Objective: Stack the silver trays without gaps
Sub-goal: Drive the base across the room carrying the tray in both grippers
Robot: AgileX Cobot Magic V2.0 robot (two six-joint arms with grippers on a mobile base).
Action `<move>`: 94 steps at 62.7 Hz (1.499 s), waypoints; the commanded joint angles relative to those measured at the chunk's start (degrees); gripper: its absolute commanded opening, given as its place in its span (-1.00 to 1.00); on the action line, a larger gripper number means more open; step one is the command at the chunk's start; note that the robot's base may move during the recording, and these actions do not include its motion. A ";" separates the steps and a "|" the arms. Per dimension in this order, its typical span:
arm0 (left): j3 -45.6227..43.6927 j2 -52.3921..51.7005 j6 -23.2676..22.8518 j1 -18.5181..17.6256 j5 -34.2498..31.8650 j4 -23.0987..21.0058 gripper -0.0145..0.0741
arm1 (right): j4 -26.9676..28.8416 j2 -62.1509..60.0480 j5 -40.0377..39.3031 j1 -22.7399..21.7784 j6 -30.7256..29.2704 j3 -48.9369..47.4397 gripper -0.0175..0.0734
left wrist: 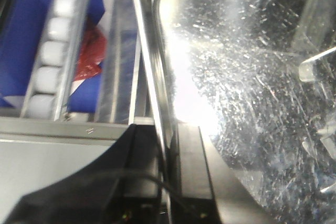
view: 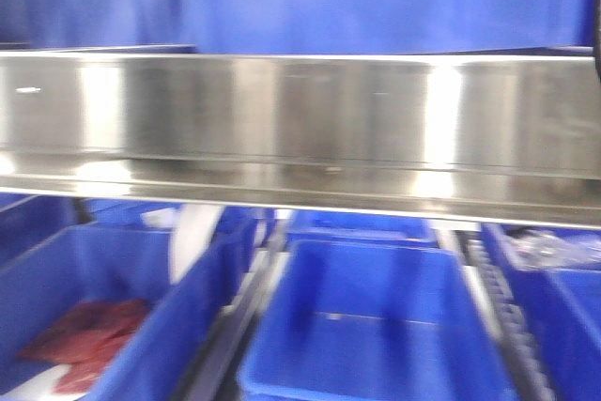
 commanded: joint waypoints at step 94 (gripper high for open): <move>-1.88 -1.81 1.22 -0.42 0.56 -0.29 -0.77 | -2.67 -2.35 -2.12 0.23 -1.99 -1.73 -0.49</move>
